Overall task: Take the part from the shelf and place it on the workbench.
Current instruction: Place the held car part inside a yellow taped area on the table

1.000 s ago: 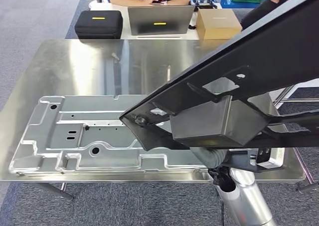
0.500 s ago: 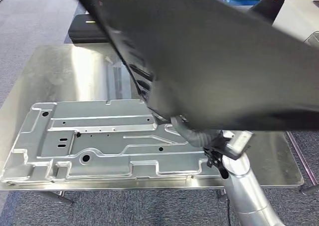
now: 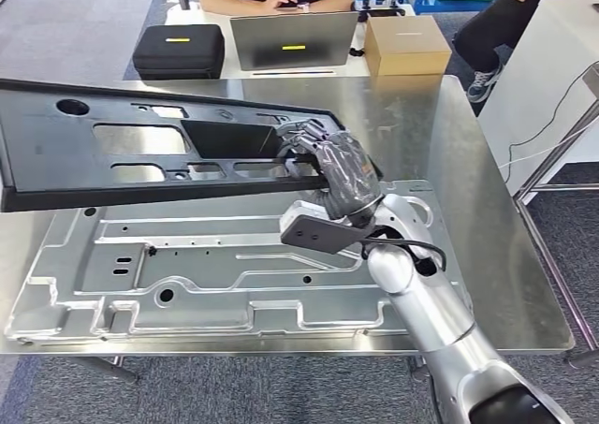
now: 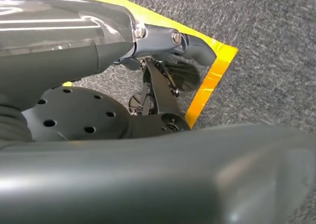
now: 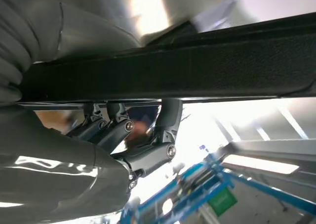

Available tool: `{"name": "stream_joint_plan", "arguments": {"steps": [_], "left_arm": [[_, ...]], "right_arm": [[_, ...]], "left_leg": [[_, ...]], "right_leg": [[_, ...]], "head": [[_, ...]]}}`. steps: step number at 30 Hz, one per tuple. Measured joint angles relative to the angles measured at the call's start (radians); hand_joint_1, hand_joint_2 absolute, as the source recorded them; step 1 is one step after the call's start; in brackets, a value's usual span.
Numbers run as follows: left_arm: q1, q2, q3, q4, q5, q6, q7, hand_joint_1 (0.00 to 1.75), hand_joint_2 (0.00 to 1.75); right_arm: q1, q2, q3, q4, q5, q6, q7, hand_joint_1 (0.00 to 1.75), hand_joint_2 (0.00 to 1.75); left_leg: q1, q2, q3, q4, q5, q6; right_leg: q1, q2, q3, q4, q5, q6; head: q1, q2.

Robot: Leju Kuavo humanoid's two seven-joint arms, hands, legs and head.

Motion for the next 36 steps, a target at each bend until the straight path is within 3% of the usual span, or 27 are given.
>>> {"name": "stream_joint_plan", "arguments": {"steps": [9,16,24,36], "left_arm": [[0.0,-0.005,-0.014,0.0,-0.014,0.003,0.008,0.0,1.75],[0.001,-0.005,-0.019,0.0,-0.006,0.007,0.007,0.0,1.75],[0.005,-0.009,-0.019,0.0,0.006,0.009,-0.006,0.0,1.75],[0.012,-0.011,-0.017,0.0,0.033,0.0,-0.023,0.0,1.75]], "right_arm": [[-0.022,0.001,0.007,0.093,0.366,-0.062,0.094,1.75,1.75],[-0.025,0.0,0.006,0.141,0.496,-0.059,0.126,1.75,1.75],[-0.018,-0.041,0.011,0.148,0.486,-0.009,0.121,1.75,1.75],[-0.029,-0.186,0.092,0.174,0.32,0.122,0.083,1.75,1.75]], "left_leg": [[-0.005,0.0,0.0,0.002,-0.001,0.001],[-0.005,0.0,0.0,0.002,-0.001,0.001],[-0.005,0.0,0.0,0.002,-0.001,0.001],[-0.006,0.0,0.0,0.002,-0.001,0.001]], "right_leg": [[-0.005,0.0,0.001,-0.001,0.0,0.0],[-0.006,0.0,0.001,-0.001,0.0,0.0],[-0.006,0.0,0.001,-0.001,0.0,0.0],[-0.006,-0.001,0.001,-0.001,0.0,0.001]], "head": [[0.0,0.0],[0.0,0.0],[0.0,0.0],[0.0,0.0]]}}
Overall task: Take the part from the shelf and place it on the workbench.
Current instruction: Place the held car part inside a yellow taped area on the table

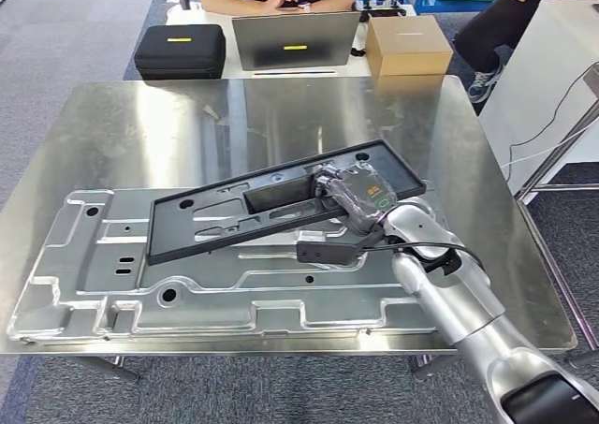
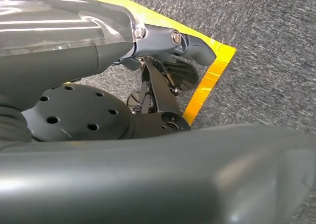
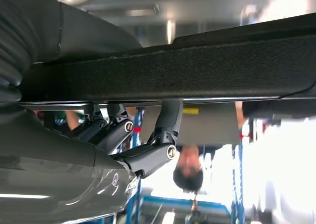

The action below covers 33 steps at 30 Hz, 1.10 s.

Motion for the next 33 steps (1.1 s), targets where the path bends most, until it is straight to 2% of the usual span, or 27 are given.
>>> {"name": "stream_joint_plan", "arguments": {"steps": [4,8,15,21,25,29,33], "left_arm": [[0.001,0.0,0.0,0.0,0.002,-0.005,-0.006,0.0,1.75],[0.001,0.0,0.0,0.0,-0.003,-0.012,-0.012,0.0,1.75],[0.001,-0.001,0.0,0.0,-0.017,-0.027,-0.025,0.0,1.75],[0.004,-0.001,-0.002,0.0,-0.03,-0.052,-0.074,0.0,1.75],[0.008,-0.001,-0.004,0.0,-0.032,-0.054,-0.091,0.0,1.75],[0.012,0.001,-0.004,0.0,-0.028,-0.049,-0.083,0.0,1.75],[0.013,0.003,-0.004,0.0,-0.024,-0.065,-0.094,0.0,0.0]], "right_arm": [[-0.01,-0.015,0.037,0.033,-0.026,0.016,0.007,1.75,1.75],[-0.012,-0.01,0.066,0.07,-0.028,-0.01,0.032,1.75,1.75],[-0.032,0.044,0.093,0.181,-0.027,-0.024,0.056,1.75,1.75],[-0.088,0.094,0.097,0.313,-0.057,-0.024,0.055,1.75,1.75],[-0.125,0.116,0.097,0.389,-0.068,-0.024,0.052,0.0,0.0],[-0.142,0.129,0.099,0.438,-0.077,-0.022,0.044,0.0,0.0],[-0.159,0.132,0.102,0.464,-0.105,-0.016,0.028,0.0,0.0]], "left_leg": [[0.001,0.0,0.0,0.0,0.0,0.0],[0.001,0.0,0.0,0.0,0.0,0.0],[0.001,0.0,0.0,0.0,0.0,0.0],[0.0,0.0,0.0,0.0,0.0,0.0],[0.0,0.0,0.001,0.0,0.0,0.0],[0.0,0.0,0.001,0.0,0.0,0.0],[0.0,0.0,0.001,0.0,0.0,0.0]], "right_leg": [[0.0,0.0,0.0,0.0,0.0,0.0],[0.0,0.0,0.0,0.0,0.0,0.0],[0.0,0.0,0.0,0.0,0.0,0.0],[0.0,0.0,0.001,0.0,0.0,0.0],[0.0,0.0,0.001,0.0,0.0,0.0],[0.0,0.0,0.001,0.0,0.0,0.0],[0.0,0.0,0.001,0.0,0.0,0.0]], "head": [[0.0,0.0],[0.0,0.0],[0.0,0.0],[0.0,0.0],[0.0,0.0],[0.0,0.0],[0.0,0.0]]}}
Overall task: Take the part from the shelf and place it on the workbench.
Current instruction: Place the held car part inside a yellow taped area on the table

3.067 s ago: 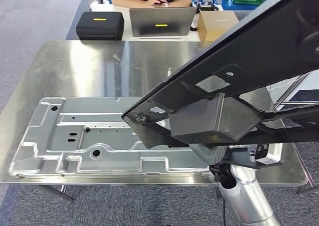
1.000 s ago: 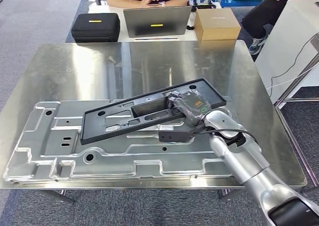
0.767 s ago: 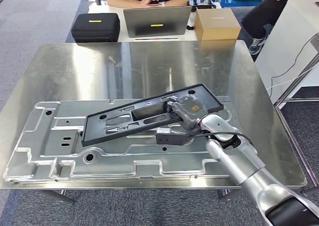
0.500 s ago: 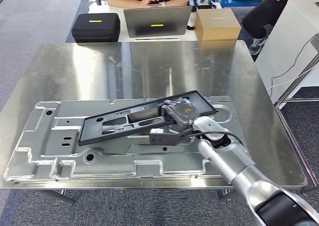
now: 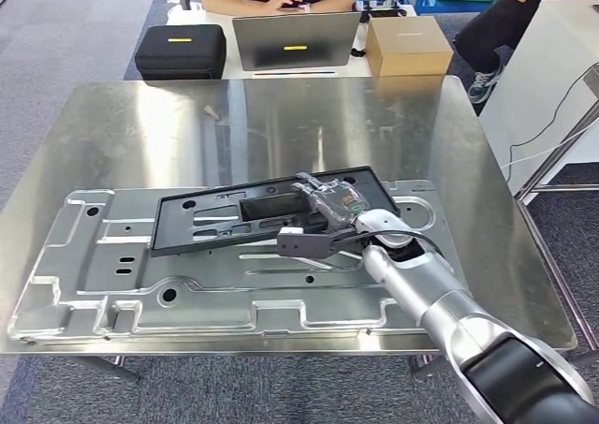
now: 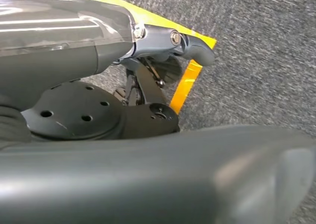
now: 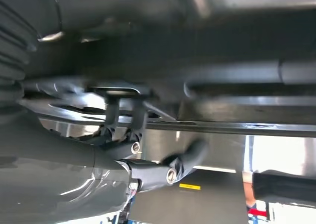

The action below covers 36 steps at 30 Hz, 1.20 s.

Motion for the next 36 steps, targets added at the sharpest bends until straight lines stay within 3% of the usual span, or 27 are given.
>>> {"name": "stream_joint_plan", "arguments": {"steps": [7,11,18,20,23,26,30,36], "left_arm": [[0.004,0.005,0.0,0.0,0.007,-0.011,-0.001,0.0,0.0],[0.005,0.008,0.0,0.0,0.005,-0.011,-0.001,0.0,0.0],[0.007,0.02,0.0,0.0,-0.02,-0.027,-0.001,0.0,0.0],[0.008,0.025,0.0,0.0,-0.028,-0.034,-0.001,0.0,0.0],[0.007,0.028,0.0,0.0,-0.035,-0.041,-0.001,0.0,0.0],[0.004,0.029,0.0,0.0,-0.045,-0.04,-0.001,0.0,0.0],[0.001,0.029,0.0,0.0,-0.047,-0.017,0.007,0.0,0.0],[0.0,0.029,0.0,0.0,-0.044,-0.005,0.01,0.0,0.0]], "right_arm": [[-0.02,-0.01,0.001,0.008,-0.087,0.043,-0.049,0.0,0.0],[-0.042,-0.042,0.004,0.0,-0.232,0.128,-0.106,0.0,0.0],[-0.124,-0.189,0.042,-0.065,-0.68,0.369,-0.203,0.0,0.0],[-0.132,-0.241,0.049,-0.101,-0.819,0.387,-0.236,0.0,0.0],[-0.078,-0.289,0.024,-0.179,-0.95,0.329,-0.32,0.0,0.0],[0.068,-0.268,-0.065,-0.299,-0.99,0.263,-0.415,0.0,0.0],[0.263,-0.175,-0.202,-0.491,-1.017,0.259,-0.467,0.0,0.0],[0.407,-0.071,-0.336,-0.717,-1.049,0.326,-0.487,0.0,0.0]], "left_leg": [[0.0,0.0,0.0,0.0,0.0,0.0],[0.0,0.0,0.0,0.001,0.0,0.0],[-0.001,0.0,0.0,0.002,0.0,0.0],[-0.001,-0.001,0.0,0.003,-0.001,0.001],[0.0,-0.001,0.0,0.003,-0.002,0.002],[0.001,-0.001,0.0,0.002,-0.003,0.002],[0.002,-0.001,0.0,0.002,-0.003,0.002],[0.002,-0.001,0.0,0.002,-0.003,0.002]], "right_leg": [[0.0,0.0,0.0,0.0,0.0,0.0],[0.0,0.0,0.0,0.0,0.0,0.0],[0.0,0.0,0.0,0.0,0.0,0.001],[0.0,-0.001,0.0,0.0,0.0,0.001],[0.0,-0.001,0.001,0.0,0.0,0.001],[0.0,-0.001,0.002,0.0,0.0,0.001],[0.001,-0.001,0.001,0.0,-0.001,0.001],[0.002,0.0,0.001,0.0,-0.001,0.001]], "head": [[0.0,0.0],[0.0,0.0],[0.0,0.0],[0.0,0.0],[0.0,0.0],[0.0,0.0],[0.0,0.0],[0.0,0.0]]}}
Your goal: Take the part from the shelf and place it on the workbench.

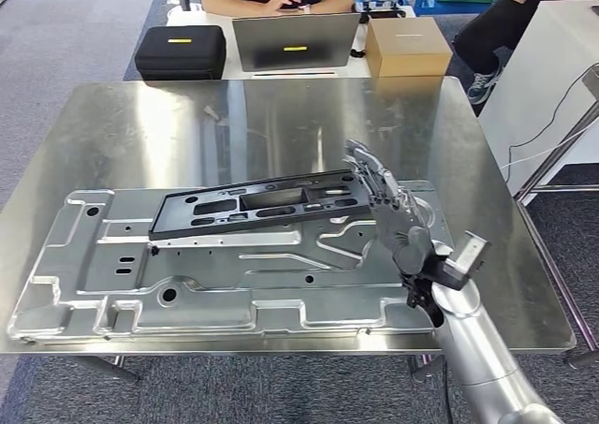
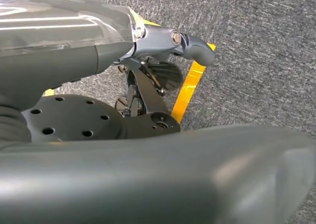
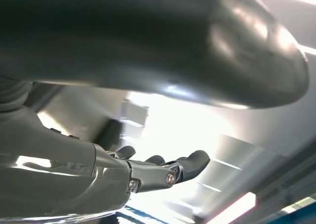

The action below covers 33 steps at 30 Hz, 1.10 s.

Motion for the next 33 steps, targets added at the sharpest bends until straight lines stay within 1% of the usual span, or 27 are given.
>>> {"name": "stream_joint_plan", "arguments": {"steps": [5,9,11,13,14,15,16,17,18,19,20,21,22,23,24,25,26,27,29,30,31,32,33], "left_arm": [[-0.001,0.0,0.0,0.0,0.001,0.002,0.0,0.0,0.0],[-0.001,0.001,0.0,0.0,-0.003,0.002,0.001,0.0,0.0],[-0.001,0.002,0.0,0.0,-0.004,0.002,0.001,0.0,0.0],[-0.001,0.002,0.0,0.0,-0.004,0.004,0.004,0.0,0.0],[-0.002,0.003,0.0,0.0,-0.005,0.006,0.006,0.0,0.0],[-0.003,0.003,0.0,0.0,-0.005,0.007,0.009,0.0,0.0],[-0.004,0.003,0.0,0.0,-0.007,0.008,0.011,0.0,0.0],[-0.005,0.003,0.0,0.0,-0.009,0.009,0.012,0.0,0.0],[-0.006,0.003,0.0,0.0,-0.012,0.011,0.012,0.0,0.0],[-0.006,0.003,0.0,0.0,-0.015,0.012,0.013,0.0,0.0],[-0.006,0.003,0.0,0.0,-0.018,0.014,0.013,0.0,0.0],[-0.005,0.003,0.0,0.0,-0.02,0.016,0.014,0.0,0.0],[-0.005,0.003,0.0,0.0,-0.022,0.02,0.016,0.0,0.0],[-0.006,0.003,0.0,0.0,-0.023,0.024,0.017,0.0,0.0],[-0.007,0.003,0.0,0.0,-0.024,0.028,0.018,0.0,0.0],[-0.008,0.004,0.0,0.0,-0.026,0.032,0.018,0.0,0.0],[-0.009,0.005,-0.001,0.0,-0.03,0.034,0.018,0.0,0.0],[-0.01,0.006,-0.001,0.0,-0.033,0.036,0.018,0.0,0.0],[-0.01,0.008,-0.001,0.0,-0.037,0.038,0.018,0.0,0.0],[-0.011,0.01,-0.002,0.0,-0.039,0.04,0.018,0.0,0.0],[-0.011,0.012,-0.003,0.0,-0.041,0.042,0.018,0.0,0.0],[-0.011,0.014,-0.005,0.0,-0.045,0.045,0.018,0.0,0.0],[-0.011,0.016,-0.006,0.0,-0.05,0.047,0.018,0.0,0.0]], "right_arm": [[0.051,0.046,-0.064,-0.139,-0.018,0.032,-0.02,0.0,0.0],[0.066,0.065,-0.111,-0.238,-0.05,0.062,-0.031,0.0,0.0],[0.068,0.068,-0.132,-0.281,-0.06,0.075,-0.032,0.0,0.0],[0.07,0.07,-0.148,-0.316,-0.062,0.083,-0.032,0.0,0.0],[0.071,0.071,-0.154,-0.331,-0.06,0.085,-0.032,0.0,0.0],[0.073,0.071,-0.16,-0.344,-0.055,0.085,-0.033,0.0,0.0],[0.074,0.072,-0.165,-0.355,-0.049,0.085,-0.034,0.0,0.0],[0.076,0.072,-0.17,-0.363,-0.043,0.085,-0.036,0.0,0.0],[0.079,0.072,-0.174,-0.368,-0.038,0.085,-0.039,0.0,0.0],[0.084,0.072,-0.178,-0.371,-0.035,0.085,-0.042,0.0,0.0],[0.09,0.072,-0.181,-0.373,-0.031,0.085,-0.046,0.0,0.0],[0.096,0.072,-0.182,-0.374,-0.026,0.085,-0.05,0.0,0.0],[0.101,0.073,-0.183,-0.375,-0.018,0.084,-0.055,0.0,0.0],[0.105,0.073,-0.184,-0.377,-0.008,0.082,-0.059,0.0,0.0],[0.107,0.073,-0.184,-0.379,0.003,0.08,-0.062,0.0,0.0],[0.108,0.073,-0.184,-0.381,0.013,0.078,-0.064,0.0,0.0],[0.11,0.074,-0.183,-0.383,0.021,0.077,-0.065,0.0,0.0],[0.112,0.075,-0.183,-0.385,0.028,0.075,-0.065,0.0,0.0],[0.118,0.08,-0.181,-0.39,0.036,0.07,-0.066,0.0,0.0],[0.12,0.083,-0.179,-0.393,0.038,0.067,-0.067,0.0,0.0],[0.123,0.086,-0.178,-0.397,0.039,0.065,-0.068,0.0,0.0],[0.126,0.088,-0.176,-0.402,0.04,0.063,-0.069,0.0,0.0],[0.13,0.09,-0.175,-0.407,0.04,0.062,-0.07,0.0,0.0]], "left_leg": [[-0.003,0.0,0.0,0.003,-0.001,0.001],[-0.007,0.0,-0.001,0.007,-0.003,0.005],[-0.01,0.0,-0.002,0.01,-0.005,0.008],[-0.012,0.0,-0.002,0.013,-0.003,0.014],[-0.011,0.0,-0.001,0.009,0.002,0.019],[-0.009,0.002,0.001,0.003,0.009,0.025],[-0.005,0.004,0.002,-0.005,0.017,0.031],[-0.002,0.006,0.002,-0.012,0.024,0.036],[0.001,0.008,-0.001,-0.014,0.028,0.039],[0.001,0.009,-0.004,-0.015,0.03,0.04],[0.001,0.01,-0.006,-0.014,0.031,0.039],[0.002,0.01,-0.007,-0.014,0.032,0.038],[0.003,0.011,-0.008,-0.013,0.033,0.037],[0.004,0.011,-0.009,-0.011,0.034,0.035],[0.006,0.011,-0.01,-0.008,0.033,0.032],[0.006,0.011,-0.012,-0.004,0.033,0.028],[0.006,0.01,-0.016,0.001,0.033,0.022],[0.004,0.009,-0.02,0.004,0.035,0.015],[0.003,0.007,-0.027,0.006,0.041,0.003],[0.004,0.007,-0.03,0.009,0.039,-0.002],[0.005,0.006,-0.036,0.02,0.025,-0.006],[0.006,0.006,-0.047,0.046,-0.002,-0.011],[0.007,0.006,-0.064,0.093,-0.041,-0.016]], "right_leg": [[-0.004,0.0,0.001,-0.001,0.001,0.001],[-0.008,0.0,0.001,-0.001,0.002,0.005],[-0.011,0.0,0.002,-0.002,0.003,0.01],[-0.013,0.0,0.004,-0.004,0.007,0.018],[-0.013,0.001,0.005,-0.006,0.01,0.023],[-0.012,0.001,0.006,-0.006,0.007,0.028],[-0.011,0.002,0.003,0.005,-0.008,0.03],[-0.01,0.002,-0.007,0.035,-0.034,0.032],[-0.01,0.002,-0.024,0.084,-0.07,0.032],[-0.01,0.002,-0.046,0.146,-0.106,0.033],[-0.01,0.002,-0.064,0.204,-0.132,0.035],[-0.01,0.001,-0.072,0.239,-0.14,0.037],[-0.011,0.001,-0.062,0.237,-0.128,0.04],[-0.012,0.001,-0.033,0.194,-0.1,0.042],[-0.013,0.0,0.006,0.125,-0.068,0.045],[-0.012,0.001,0.042,0.06,-0.044,0.045],[-0.011,0.002,0.066,0.013,-0.03,0.042],[-0.009,0.003,0.075,-0.01,-0.028,0.037],[-0.006,0.004,0.07,-0.014,-0.029,0.021],[-0.007,0.002,0.065,-0.016,-0.027,0.014],[-0.008,0.001,0.06,-0.017,-0.023,0.005],[-0.01,-0.002,0.053,-0.018,-0.017,-0.004],[-0.01,-0.005,0.045,-0.019,-0.012,-0.013]], "head": [[0.0,0.0],[0.0,0.0],[0.0,0.0],[0.0,0.0],[0.0,0.0],[0.0,0.0],[0.0,0.0],[0.001,0.0],[0.001,0.0],[0.001,0.0],[0.001,0.0],[0.001,0.0],[0.001,0.0],[0.001,0.0],[0.001,0.0],[0.001,0.0],[0.001,0.0],[0.001,0.0],[0.0,0.0],[0.0,0.0],[0.0,0.0],[0.0,0.0],[0.0,0.0]]}}
